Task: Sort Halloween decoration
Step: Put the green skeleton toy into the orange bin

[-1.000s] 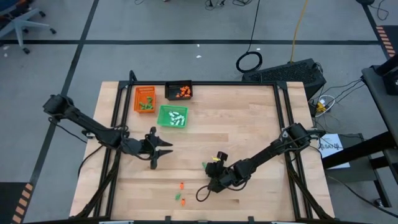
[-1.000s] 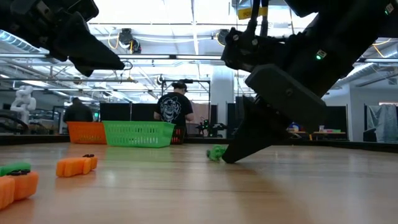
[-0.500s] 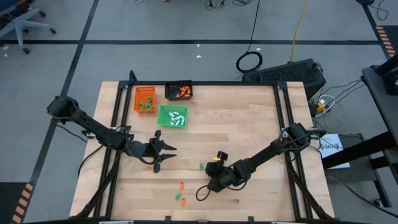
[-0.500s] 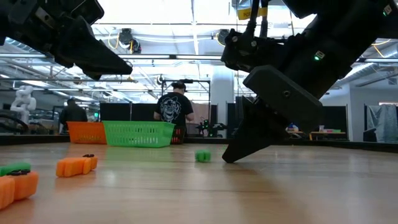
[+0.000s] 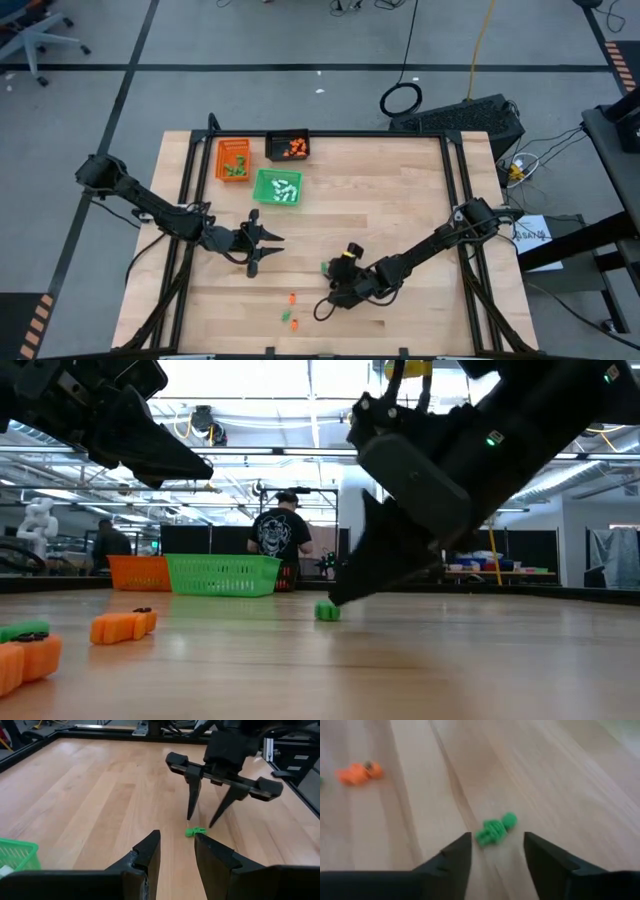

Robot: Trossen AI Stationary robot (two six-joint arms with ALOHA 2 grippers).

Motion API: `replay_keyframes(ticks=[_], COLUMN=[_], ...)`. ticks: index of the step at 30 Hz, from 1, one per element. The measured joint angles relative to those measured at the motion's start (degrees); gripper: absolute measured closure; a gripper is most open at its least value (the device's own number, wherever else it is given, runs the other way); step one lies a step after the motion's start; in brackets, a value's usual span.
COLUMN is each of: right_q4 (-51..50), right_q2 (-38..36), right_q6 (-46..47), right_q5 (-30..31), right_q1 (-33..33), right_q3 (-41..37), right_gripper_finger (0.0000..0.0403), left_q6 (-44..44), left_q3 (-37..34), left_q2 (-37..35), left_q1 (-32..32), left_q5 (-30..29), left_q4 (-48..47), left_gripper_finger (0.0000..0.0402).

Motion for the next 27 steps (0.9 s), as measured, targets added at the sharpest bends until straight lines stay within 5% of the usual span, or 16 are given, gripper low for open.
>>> replay_keyframes(ticks=[6, 11, 27], right_q4=[3.75, 6.24, 4.98], right_q2=[0.44, 3.49, 3.12], right_q6=[-0.16, 0.09, -2.83], right_q5=[0.11, -0.77, -1.59], right_q1=[-0.72, -1.8, -1.88], right_q3=[0.04, 0.09, 0.24], right_gripper_finger=[0.0177, 0.0172, 0.0388], left_q6=[0.0, 0.09, 1.2], left_q3=[0.0, 0.02, 0.04], left_q2=[0.0, 0.0, 0.0], left_q1=[0.0, 0.0, 0.0], left_q5=[0.0, 0.0, 0.0], left_q4=[0.41, 1.57, 1.36], left_gripper_finger=[0.0283, 0.0283, 0.0283])
